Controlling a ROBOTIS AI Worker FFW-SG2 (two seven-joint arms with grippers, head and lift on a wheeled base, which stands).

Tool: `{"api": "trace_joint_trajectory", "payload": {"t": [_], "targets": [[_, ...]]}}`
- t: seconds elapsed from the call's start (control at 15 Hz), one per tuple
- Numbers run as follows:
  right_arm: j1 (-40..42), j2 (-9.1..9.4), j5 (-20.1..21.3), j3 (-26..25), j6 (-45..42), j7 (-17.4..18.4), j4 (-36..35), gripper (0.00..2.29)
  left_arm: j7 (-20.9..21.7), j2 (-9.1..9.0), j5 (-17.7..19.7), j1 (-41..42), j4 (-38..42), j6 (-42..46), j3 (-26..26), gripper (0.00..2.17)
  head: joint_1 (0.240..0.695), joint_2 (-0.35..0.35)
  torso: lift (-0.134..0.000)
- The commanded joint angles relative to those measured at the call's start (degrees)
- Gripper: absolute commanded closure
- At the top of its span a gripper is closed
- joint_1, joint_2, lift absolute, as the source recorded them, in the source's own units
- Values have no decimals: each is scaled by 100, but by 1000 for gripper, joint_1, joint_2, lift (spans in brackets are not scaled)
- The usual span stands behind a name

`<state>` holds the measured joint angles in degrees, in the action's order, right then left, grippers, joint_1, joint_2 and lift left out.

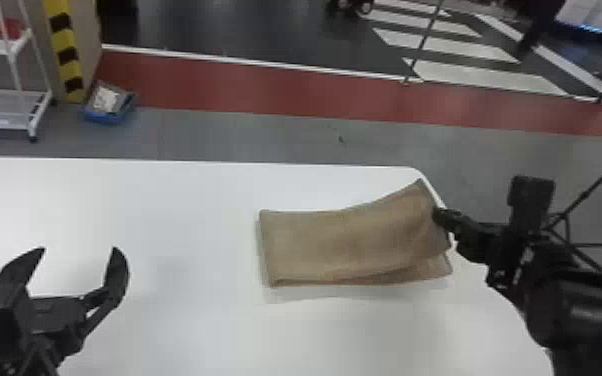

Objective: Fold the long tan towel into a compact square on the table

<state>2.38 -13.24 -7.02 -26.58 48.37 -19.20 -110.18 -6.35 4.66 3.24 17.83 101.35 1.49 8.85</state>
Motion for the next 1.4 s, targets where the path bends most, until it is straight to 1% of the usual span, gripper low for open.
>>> {"api": "trace_joint_trajectory", "payload": {"t": [0.0,0.07,0.13,0.2,0.27,0.33,0.4,0.47,0.6,0.73,0.87,0.93,1.0,1.07,1.13,1.2,1.27,1.33], "targets": [[-159,-197,-1,-190,204,-58,76,1143,20,0,-7,10,8,-4,3,36,695,-303,-113],[-150,-223,78,-128,186,-102,225,1143,20,0,-7,10,-1,-4,3,36,695,-314,-113],[-150,-223,245,21,63,-102,427,1143,29,0,-7,10,-10,-4,11,36,695,-322,-113],[-159,-214,324,100,-95,-102,638,1143,47,0,-7,-7,-54,13,38,36,695,-333,-113],[-168,-214,359,118,-95,-102,796,1058,55,0,-16,-43,-71,-4,47,36,695,-335,-113],[-203,-197,473,135,-95,-67,946,464,55,0,-16,-69,-80,-4,55,36,695,-335,-113],[-212,-170,711,144,-113,30,1007,-2,64,0,-16,-78,-80,13,55,36,695,-336,-113],[-212,-135,834,109,-165,250,999,-2,64,0,-16,-78,-80,13,55,36,695,-339,-113],[-106,-82,772,-23,-341,689,761,53,64,0,-25,-104,-106,13,55,36,695,-350,-113],[192,5,509,-120,-447,663,269,60,64,-9,-25,-174,-159,13,99,36,695,-350,-113],[518,137,377,-58,-675,417,-118,100,55,-18,-25,-192,-194,84,152,36,695,-350,-113],[579,190,306,-32,-746,144,-153,309,47,-18,-25,-192,-212,207,161,36,695,-350,-113],[588,243,262,21,-746,-49,-144,623,20,-18,-25,-201,-221,294,161,36,695,-350,-113],[605,295,298,91,-746,-190,-126,1099,-6,-9,-34,-218,-212,294,161,36,695,-348,-113],[623,304,333,258,-693,-357,-91,1700,-33,9,-25,-218,-186,330,143,36,695,-333,-113],[641,313,342,452,-693,-436,23,1932,-33,9,-25,-201,-168,382,117,36,695,-318,-113],[641,304,359,636,-710,-480,137,2013,-24,9,-25,-192,-168,435,99,36,695,-302,-113],[649,313,394,847,-710,-480,260,2013,-24,18,-25,-183,-159,435,99,36,695,-269,-113]]}}
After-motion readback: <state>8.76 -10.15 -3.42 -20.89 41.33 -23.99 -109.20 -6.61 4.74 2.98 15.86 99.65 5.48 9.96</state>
